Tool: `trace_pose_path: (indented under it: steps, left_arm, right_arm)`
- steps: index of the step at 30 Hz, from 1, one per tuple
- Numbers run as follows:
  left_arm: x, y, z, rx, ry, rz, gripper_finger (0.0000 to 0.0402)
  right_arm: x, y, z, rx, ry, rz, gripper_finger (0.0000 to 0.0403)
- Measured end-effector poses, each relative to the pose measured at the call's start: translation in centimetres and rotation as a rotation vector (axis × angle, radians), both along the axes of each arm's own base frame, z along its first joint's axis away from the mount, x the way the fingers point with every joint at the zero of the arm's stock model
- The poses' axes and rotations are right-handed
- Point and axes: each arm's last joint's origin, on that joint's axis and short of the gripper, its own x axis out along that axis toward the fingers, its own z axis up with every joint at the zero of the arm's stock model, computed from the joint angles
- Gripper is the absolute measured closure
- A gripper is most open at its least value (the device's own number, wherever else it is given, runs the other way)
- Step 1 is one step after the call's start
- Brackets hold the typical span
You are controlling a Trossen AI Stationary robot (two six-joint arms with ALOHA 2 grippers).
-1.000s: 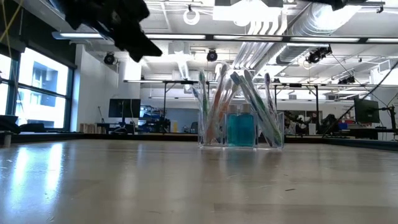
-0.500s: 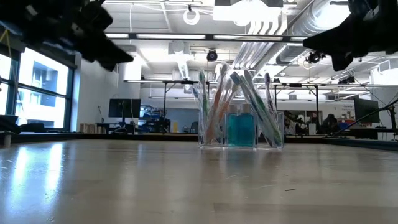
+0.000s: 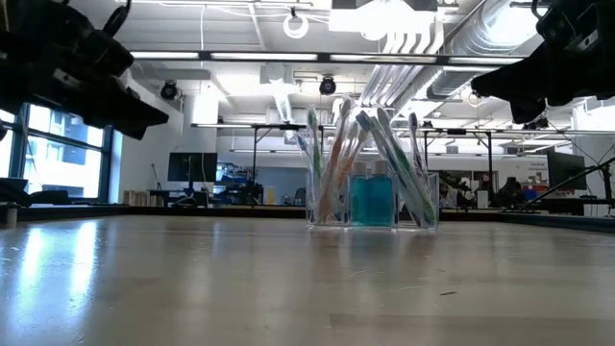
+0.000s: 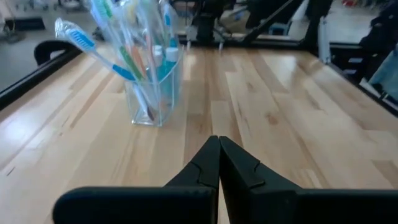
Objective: Pick & Place toothbrushing station
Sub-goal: Return to Home Position
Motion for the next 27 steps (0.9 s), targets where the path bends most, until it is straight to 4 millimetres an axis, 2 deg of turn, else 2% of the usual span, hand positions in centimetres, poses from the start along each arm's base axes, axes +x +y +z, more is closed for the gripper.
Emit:
trace_pose_path:
  steps: [4,10,27]
  left_arm:
    - [-0.9,-0.3,-0.9,-0.001,-0.054,-0.006,0.0401]
    - [-1.7,-0.6,-0.7,0.005,-0.106,-0.035,0.0401]
    - [-1.8,-0.6,-0.6,0.007,-0.125,-0.040,0.0395]
  right_arm:
    - [-0.1,0.0,-0.2,-0.003,0.004,0.005,0.0401]
    - [-0.2,-0.1,-0.8,-0.021,0.028,0.001,0.0401]
    - [-0.2,-0.1,-0.8,-0.046,0.034,-0.001,0.0401]
